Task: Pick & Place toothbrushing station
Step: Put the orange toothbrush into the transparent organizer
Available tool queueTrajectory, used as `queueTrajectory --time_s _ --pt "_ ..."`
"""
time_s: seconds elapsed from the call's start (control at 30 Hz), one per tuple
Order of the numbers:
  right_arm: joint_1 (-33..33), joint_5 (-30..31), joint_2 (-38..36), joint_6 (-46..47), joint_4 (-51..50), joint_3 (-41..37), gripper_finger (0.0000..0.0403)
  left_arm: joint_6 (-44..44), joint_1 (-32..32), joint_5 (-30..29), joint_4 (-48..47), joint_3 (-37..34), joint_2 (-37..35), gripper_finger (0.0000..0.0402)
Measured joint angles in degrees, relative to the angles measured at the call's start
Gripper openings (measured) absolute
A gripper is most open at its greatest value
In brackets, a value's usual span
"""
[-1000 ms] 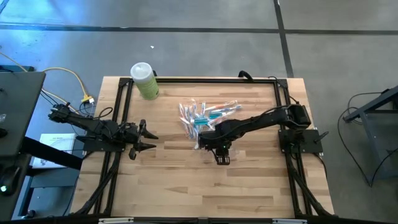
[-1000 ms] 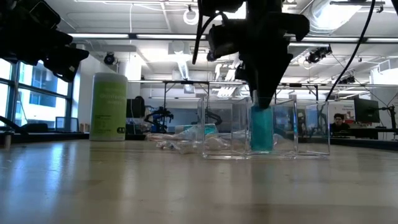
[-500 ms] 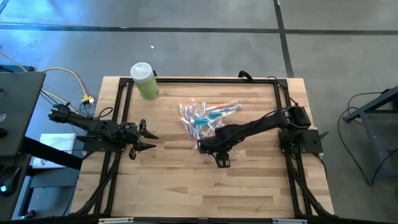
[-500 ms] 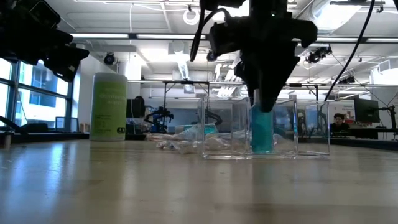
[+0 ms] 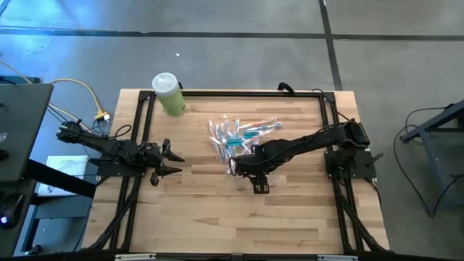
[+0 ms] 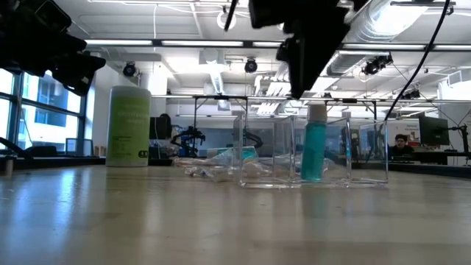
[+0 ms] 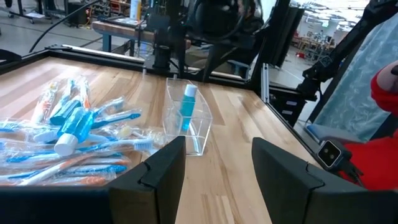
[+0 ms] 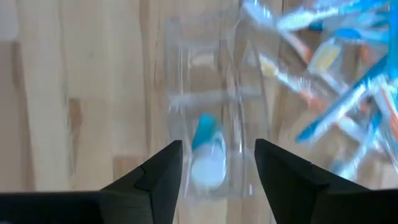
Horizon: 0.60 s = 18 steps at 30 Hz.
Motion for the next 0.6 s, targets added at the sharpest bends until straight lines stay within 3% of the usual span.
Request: queueTrajectory --time_s 0.3,0.43,0.5,0.6 --pt "0.9 0.7 -0.7 6.2 -17.7 10.5 0.0193 -0.5 0.0 0.0 0.3 0.0 0.0 0.0180" --pt "0.1 7.2 -2.2 7.6 -26.9 11.2 0.0193 -0.5 0.0 0.0 0.3 0.0 0.0 0.0180" --pt "-0.6 12.0 -3.7 6.8 -27.0 10.8 0.0193 -0.5 0.0 0.0 0.3 0.0 0.0 0.0180" --pt "-2.7 14.4 -6.2 4.2 -26.9 10.6 0.0193 -0.6 0.0 0.0 0.3 0.0 0.0 0.0180"
